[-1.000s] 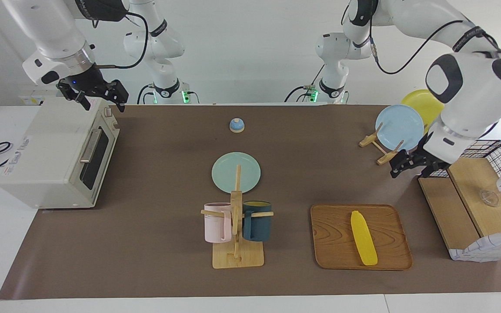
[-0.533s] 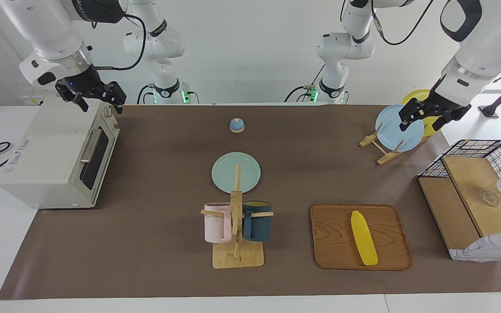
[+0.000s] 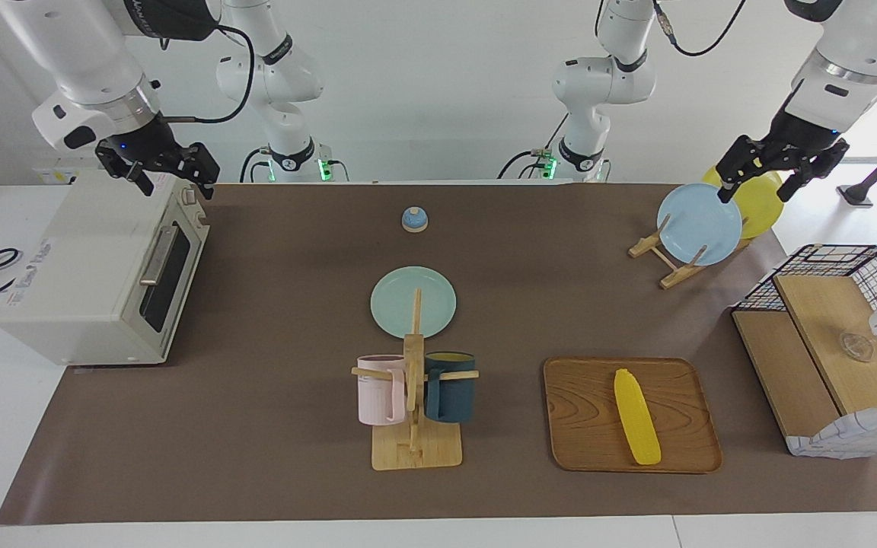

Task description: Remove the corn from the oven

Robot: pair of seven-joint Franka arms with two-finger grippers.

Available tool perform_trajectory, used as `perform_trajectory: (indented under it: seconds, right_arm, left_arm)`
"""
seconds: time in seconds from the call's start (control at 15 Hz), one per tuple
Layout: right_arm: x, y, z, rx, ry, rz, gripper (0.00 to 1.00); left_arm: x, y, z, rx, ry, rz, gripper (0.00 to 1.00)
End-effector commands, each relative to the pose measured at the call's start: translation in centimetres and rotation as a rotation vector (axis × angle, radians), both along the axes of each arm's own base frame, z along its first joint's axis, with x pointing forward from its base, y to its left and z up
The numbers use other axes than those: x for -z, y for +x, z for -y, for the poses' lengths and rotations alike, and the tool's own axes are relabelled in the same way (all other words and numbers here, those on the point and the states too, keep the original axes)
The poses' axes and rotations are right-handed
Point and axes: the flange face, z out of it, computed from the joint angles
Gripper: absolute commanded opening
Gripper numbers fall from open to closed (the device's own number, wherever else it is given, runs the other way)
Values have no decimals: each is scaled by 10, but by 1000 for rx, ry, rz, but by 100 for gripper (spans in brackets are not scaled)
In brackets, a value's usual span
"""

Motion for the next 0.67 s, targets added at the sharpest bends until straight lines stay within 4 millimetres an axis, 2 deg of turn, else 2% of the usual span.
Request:
perform_trajectory:
  seconds: [0.0, 0.2, 0.6]
  right_arm:
    - [-1, -1, 3, -18, 35, 18, 100]
    - [-1, -1, 3, -18, 35, 18, 100]
    - [-1, -1, 3, -18, 35, 19, 100]
  left_arm:
    - [26, -35, -2, 1, 16, -62, 100]
    - [39, -25, 2, 11, 18, -74, 100]
    - [49, -18, 2, 11, 19, -89, 100]
